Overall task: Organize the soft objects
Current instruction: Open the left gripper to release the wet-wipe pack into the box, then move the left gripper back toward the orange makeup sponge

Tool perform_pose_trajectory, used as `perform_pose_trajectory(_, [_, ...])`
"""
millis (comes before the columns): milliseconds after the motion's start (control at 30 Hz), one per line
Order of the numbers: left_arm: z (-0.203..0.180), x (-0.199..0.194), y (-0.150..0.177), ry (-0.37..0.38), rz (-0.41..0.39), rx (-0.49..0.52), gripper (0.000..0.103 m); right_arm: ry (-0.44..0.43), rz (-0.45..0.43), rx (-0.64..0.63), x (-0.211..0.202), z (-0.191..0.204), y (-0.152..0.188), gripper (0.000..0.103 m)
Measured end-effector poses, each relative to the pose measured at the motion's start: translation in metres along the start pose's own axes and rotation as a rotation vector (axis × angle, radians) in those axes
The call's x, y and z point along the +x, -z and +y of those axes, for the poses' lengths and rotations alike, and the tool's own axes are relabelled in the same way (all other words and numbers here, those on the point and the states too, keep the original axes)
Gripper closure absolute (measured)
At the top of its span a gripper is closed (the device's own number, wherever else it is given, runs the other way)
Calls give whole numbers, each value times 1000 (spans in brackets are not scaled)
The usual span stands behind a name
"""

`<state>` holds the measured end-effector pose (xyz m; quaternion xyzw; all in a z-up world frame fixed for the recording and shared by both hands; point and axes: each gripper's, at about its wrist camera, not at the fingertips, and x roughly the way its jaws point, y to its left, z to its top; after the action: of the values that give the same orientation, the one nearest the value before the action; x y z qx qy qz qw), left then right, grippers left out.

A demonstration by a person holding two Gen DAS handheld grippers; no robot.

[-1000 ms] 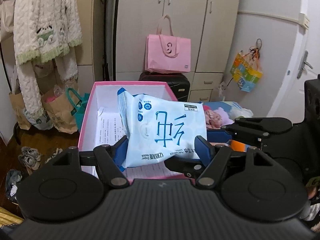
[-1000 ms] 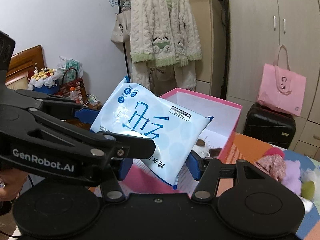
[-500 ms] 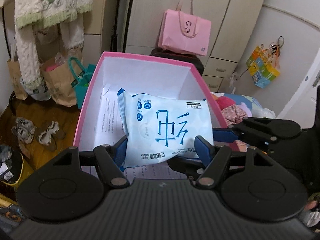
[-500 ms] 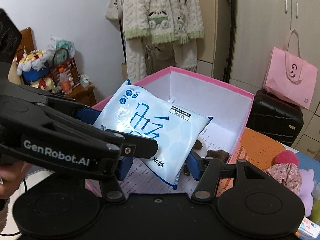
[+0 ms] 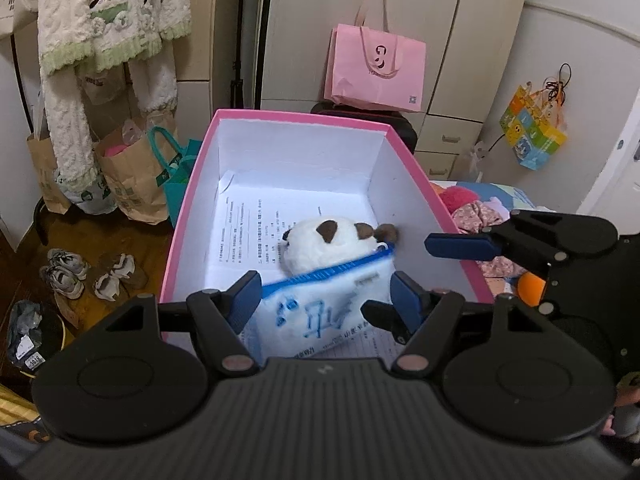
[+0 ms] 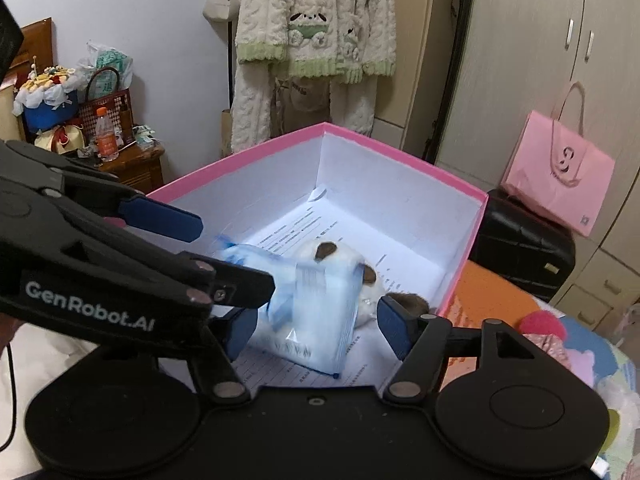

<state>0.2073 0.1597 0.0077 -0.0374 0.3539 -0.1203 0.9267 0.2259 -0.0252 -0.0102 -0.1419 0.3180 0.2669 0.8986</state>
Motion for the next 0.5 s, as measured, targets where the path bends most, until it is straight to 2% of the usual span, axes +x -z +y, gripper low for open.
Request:
perform_pose_trajectory(333, [-10,-41,1,56,-32,22,31,21,-43,-25,-34,7,1,31])
perform_pose_trajectory(500, [-22,-65,3,60,-53,58,30,26,-67,-38,-55,12,3,30])
